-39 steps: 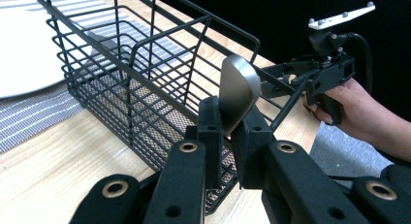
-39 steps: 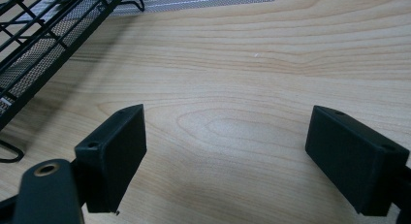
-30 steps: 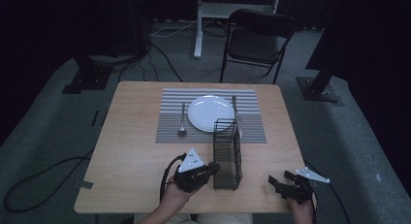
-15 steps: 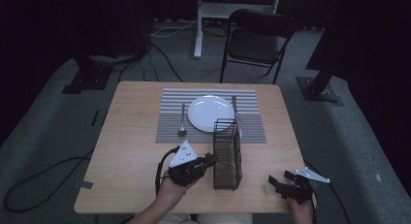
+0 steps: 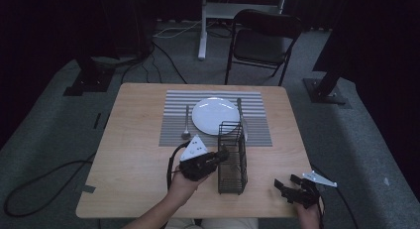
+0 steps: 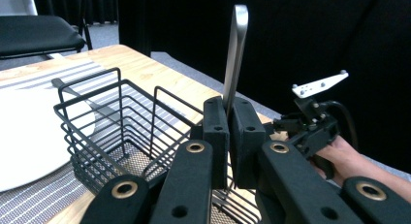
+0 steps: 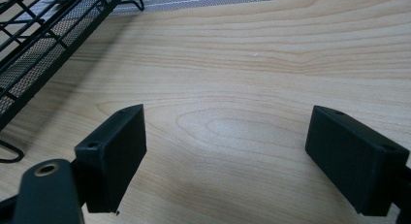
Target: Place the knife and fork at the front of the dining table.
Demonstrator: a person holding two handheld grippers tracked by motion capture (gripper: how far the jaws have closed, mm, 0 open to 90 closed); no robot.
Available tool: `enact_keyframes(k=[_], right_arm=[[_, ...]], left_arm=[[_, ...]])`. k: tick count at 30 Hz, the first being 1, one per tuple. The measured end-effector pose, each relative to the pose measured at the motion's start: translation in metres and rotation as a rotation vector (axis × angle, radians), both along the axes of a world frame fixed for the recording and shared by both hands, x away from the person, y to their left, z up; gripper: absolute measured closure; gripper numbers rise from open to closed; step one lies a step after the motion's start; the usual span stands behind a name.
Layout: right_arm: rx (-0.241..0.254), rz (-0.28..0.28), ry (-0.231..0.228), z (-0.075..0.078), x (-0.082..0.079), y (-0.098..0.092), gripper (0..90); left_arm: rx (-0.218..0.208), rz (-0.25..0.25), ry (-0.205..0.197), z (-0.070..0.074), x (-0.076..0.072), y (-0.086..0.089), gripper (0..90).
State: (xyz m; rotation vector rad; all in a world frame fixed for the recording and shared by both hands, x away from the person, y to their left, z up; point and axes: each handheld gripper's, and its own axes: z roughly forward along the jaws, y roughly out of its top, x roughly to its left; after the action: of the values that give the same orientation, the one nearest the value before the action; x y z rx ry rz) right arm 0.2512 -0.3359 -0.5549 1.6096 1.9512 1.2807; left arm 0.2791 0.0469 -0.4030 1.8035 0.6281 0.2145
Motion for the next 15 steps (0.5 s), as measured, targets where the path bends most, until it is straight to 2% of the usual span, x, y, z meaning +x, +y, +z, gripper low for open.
enact_keyframes(k=[3,6,10,11,15], right_arm=[[0.001,-0.001,0.002,0.0,0.0,0.0,14.2],[0.0,0.001,0.002,0.0,0.0,0.0,14.2],[0.003,0.0,0.001,0.0,0.0,0.0,14.2],[0.003,0.0,0.001,0.0,0.0,0.0,14.2],[0.001,0.0,0.003,0.0,0.0,0.0,14.2]], left_arm=[[0.007,0.003,0.008,-0.003,0.005,-0.005,86.7],[-0.003,0.0,0.019,-0.006,0.009,-0.009,86.7],[-0.017,-0.013,0.011,-0.008,0.013,-0.012,86.7],[-0.033,-0.024,-0.009,-0.008,0.014,-0.014,86.7],[-0.029,-0.037,-0.012,-0.007,0.017,-0.016,86.7]])
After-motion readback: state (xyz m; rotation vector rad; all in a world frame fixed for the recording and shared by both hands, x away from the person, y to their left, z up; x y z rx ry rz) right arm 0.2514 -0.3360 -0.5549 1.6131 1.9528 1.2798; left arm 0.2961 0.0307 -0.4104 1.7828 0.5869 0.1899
